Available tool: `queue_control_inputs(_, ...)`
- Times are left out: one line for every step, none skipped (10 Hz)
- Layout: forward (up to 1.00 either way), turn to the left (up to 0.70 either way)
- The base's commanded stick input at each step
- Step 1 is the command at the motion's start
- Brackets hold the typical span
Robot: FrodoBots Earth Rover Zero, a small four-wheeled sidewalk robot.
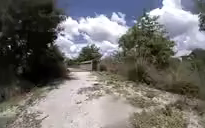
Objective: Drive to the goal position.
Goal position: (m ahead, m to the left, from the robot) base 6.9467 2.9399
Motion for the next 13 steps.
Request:
queue_control_inputs(0.70,0.00)
queue_control_inputs(0.70,0.00)
queue_control_inputs(0.70,0.00)
queue_control_inputs(0.70,0.00)
queue_control_inputs(0.70,0.00)
queue_control_inputs(0.70,0.00)
queue_control_inputs(0.70,0.00)
queue_control_inputs(0.70,0.00)
queue_control_inputs(0.70,0.00)
queue_control_inputs(0.70,0.00)
queue_control_inputs(0.70,0.00)
queue_control_inputs(0.70,0.00)
queue_control_inputs(0.70,0.00)
